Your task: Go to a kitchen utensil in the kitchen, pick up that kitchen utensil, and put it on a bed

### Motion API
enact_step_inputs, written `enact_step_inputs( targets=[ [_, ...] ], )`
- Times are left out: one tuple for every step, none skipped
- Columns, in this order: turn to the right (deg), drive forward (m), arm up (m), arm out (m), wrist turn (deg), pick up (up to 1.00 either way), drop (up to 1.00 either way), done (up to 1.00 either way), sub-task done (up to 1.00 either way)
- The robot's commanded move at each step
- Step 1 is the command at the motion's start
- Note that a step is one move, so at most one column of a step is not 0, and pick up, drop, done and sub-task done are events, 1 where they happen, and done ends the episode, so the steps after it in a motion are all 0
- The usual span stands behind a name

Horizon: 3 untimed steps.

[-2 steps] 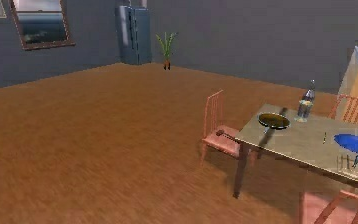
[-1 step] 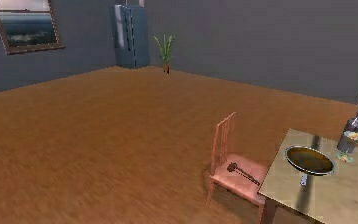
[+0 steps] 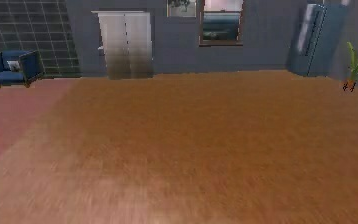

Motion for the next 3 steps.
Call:
enact_step_inputs(
  targets=[
    [45.0,0.0,0.0,0.0,0.0,0.0,0.0,0.0,0.0],
    [0.0,1.0,0.0,0.0,0.0,0.0,0.0,0.0,0.0],
    [3.0,0.0,0.0,0.0,0.0,0.0,0.0,0.0,0.0]
  ],
)
